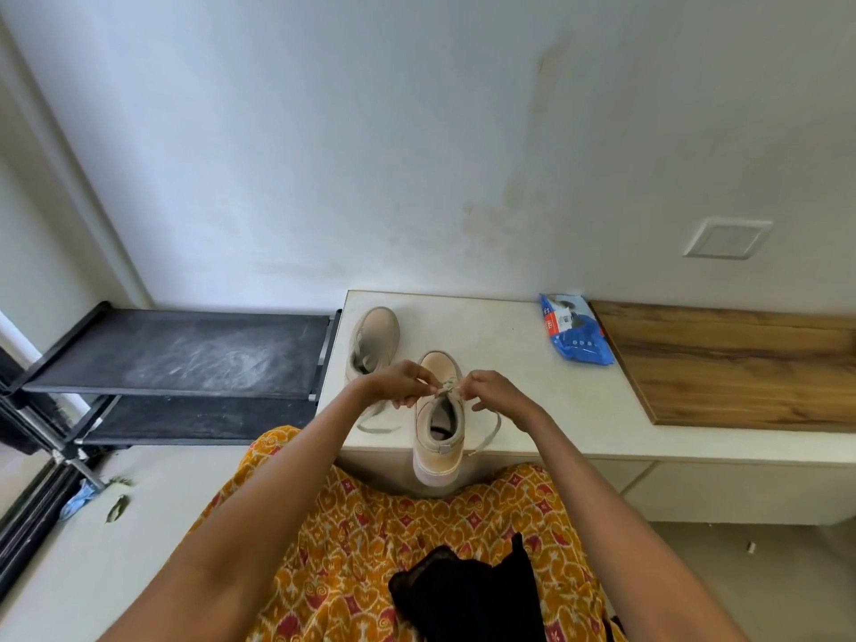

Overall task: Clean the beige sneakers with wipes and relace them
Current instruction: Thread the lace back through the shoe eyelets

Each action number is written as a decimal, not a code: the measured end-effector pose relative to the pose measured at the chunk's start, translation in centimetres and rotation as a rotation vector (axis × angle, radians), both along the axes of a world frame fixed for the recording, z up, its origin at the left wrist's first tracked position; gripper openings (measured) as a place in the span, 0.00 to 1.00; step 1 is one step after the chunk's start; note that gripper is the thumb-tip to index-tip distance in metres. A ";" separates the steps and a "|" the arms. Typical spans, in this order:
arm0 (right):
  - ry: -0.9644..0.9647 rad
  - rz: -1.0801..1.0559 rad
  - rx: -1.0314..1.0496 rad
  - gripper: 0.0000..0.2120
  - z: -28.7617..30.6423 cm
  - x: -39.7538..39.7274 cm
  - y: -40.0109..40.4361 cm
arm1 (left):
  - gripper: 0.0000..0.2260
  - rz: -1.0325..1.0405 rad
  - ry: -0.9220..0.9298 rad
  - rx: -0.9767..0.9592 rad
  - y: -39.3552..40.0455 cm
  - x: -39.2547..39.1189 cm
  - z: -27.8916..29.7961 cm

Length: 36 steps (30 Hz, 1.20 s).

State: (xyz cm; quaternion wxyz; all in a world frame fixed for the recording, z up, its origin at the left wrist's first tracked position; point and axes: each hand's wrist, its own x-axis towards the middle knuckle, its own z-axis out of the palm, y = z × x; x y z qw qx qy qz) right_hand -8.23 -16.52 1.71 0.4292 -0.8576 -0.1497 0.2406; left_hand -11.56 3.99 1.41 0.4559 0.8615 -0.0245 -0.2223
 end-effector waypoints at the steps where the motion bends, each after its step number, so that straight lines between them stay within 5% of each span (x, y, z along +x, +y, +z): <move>1: 0.076 -0.037 0.114 0.09 0.3 0.0 -0.3 | 0.10 -0.005 -0.029 0.016 -0.2 -0.1 0.0; 7: 0.334 -0.421 1.017 0.13 2.9 1.2 -2.4 | 0.11 0.066 -0.264 0.223 -1.7 -0.1 -1.2; 9: 0.320 -0.458 1.110 0.15 3.4 1.4 -2.4 | 0.09 0.125 -0.314 0.233 -2.1 0.1 -1.9; 18: -0.330 0.262 -0.101 0.08 1.0 -0.7 0.7 | 0.08 0.198 -0.263 0.091 -2.1 -0.3 -1.3; 22: -0.449 0.234 -0.096 0.09 0.1 -1.1 1.0 | 0.07 0.238 -0.174 0.028 -2.0 0.1 -0.9; 31: -0.383 0.029 -0.038 0.04 -0.2 -1.3 1.5 | 0.09 0.148 -0.051 -0.033 -1.0 0.2 0.1; 36: -0.351 0.015 -0.024 0.03 -0.4 -1.2 1.6 | 0.09 0.106 -0.199 0.079 -1.0 -0.3 -0.4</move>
